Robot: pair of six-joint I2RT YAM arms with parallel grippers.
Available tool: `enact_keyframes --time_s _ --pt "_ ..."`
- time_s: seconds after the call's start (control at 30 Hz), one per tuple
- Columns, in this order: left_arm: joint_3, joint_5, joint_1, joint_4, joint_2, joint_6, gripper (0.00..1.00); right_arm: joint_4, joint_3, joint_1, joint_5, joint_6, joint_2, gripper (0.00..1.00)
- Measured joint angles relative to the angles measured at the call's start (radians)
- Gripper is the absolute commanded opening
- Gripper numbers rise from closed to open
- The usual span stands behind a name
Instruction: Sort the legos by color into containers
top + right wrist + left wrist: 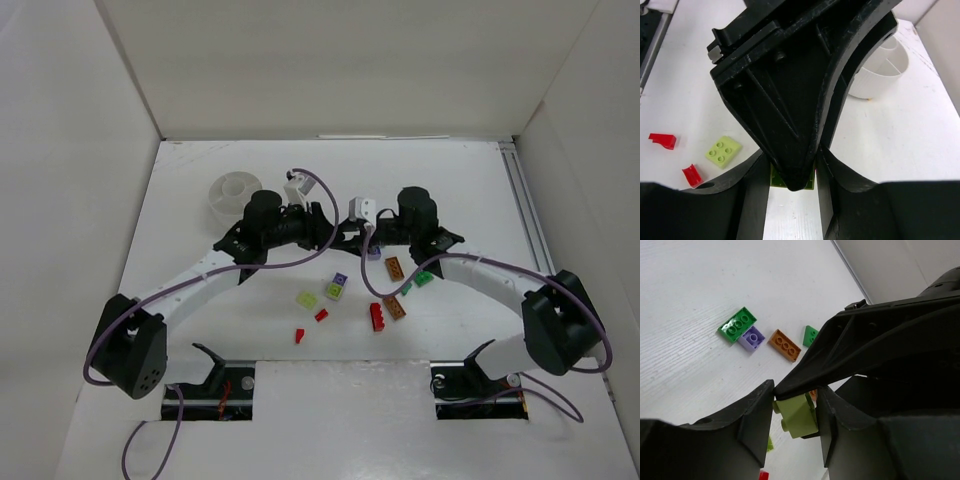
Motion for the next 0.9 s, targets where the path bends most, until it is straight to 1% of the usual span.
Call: enact_keyframes --time_s 0.03,0.07,0.1,0.13,0.23,0.27,0.37,0.47,0.5,0.53,0.6,0.7,0.77,0.8,0.83,0.87,0.9 --pt "0.000 0.001 0.000 0.004 0.002 -0.002 0.36 -0.007 -0.001 0.000 0.025 0.001 -0.016 0.26" --pt "0.001 0.003 0.000 0.013 0.003 -0.005 0.45 -0.009 -0.003 0.002 0.040 0.002 -0.025 0.26" --pt "0.003 0.000 0.000 0.020 0.003 -0.003 0.49 -0.009 -0.009 0.005 0.061 0.005 -0.038 0.26" --pt "0.004 -0.003 0.001 0.021 0.003 -0.005 0.51 -0.008 -0.014 0.006 0.080 0.008 -0.053 0.26" --pt "0.008 -0.005 0.004 0.029 0.003 -0.010 0.51 -0.007 -0.027 0.013 0.121 0.011 -0.082 0.26" --pt "0.008 -0.005 0.004 0.031 0.003 -0.011 0.45 -0.008 -0.029 0.015 0.129 0.013 -0.085 0.26" --pt "0.010 0.011 0.003 0.032 0.006 -0.015 0.38 -0.008 -0.033 0.025 0.163 0.018 -0.086 0.26" --pt "0.022 0.028 0.005 0.030 0.018 -0.016 0.18 -0.008 -0.034 0.034 0.204 0.019 -0.086 0.26" --pt "0.024 0.029 0.005 0.032 0.024 -0.019 0.11 -0.008 -0.034 0.036 0.220 0.019 -0.088 0.27" --pt "0.027 0.028 0.008 0.033 0.028 -0.022 0.00 -0.008 -0.034 0.042 0.241 0.018 -0.090 0.27" --pt "0.030 0.031 0.011 0.033 0.033 -0.021 0.00 -0.011 -0.034 0.052 0.276 0.019 -0.092 0.29" --pt "0.037 0.031 0.014 0.032 0.035 -0.019 0.00 -0.010 -0.034 0.069 0.325 0.019 -0.096 0.35" --pt "0.043 0.025 0.014 0.021 0.035 -0.016 0.00 -0.009 -0.034 0.077 0.351 0.019 -0.099 0.47" --pt "0.051 0.020 0.014 0.015 0.035 -0.016 0.00 -0.007 -0.034 0.079 0.364 0.021 -0.100 0.59" --pt "0.058 0.015 0.014 0.009 0.035 -0.011 0.00 -0.006 -0.034 0.079 0.367 0.023 -0.100 0.59" --pt "0.070 0.016 0.013 -0.010 0.036 -0.010 0.00 0.001 -0.034 0.079 0.377 0.023 -0.100 0.68" --pt "0.081 0.017 0.012 -0.025 0.036 -0.008 0.00 0.005 -0.034 0.077 0.386 0.024 -0.100 0.71"
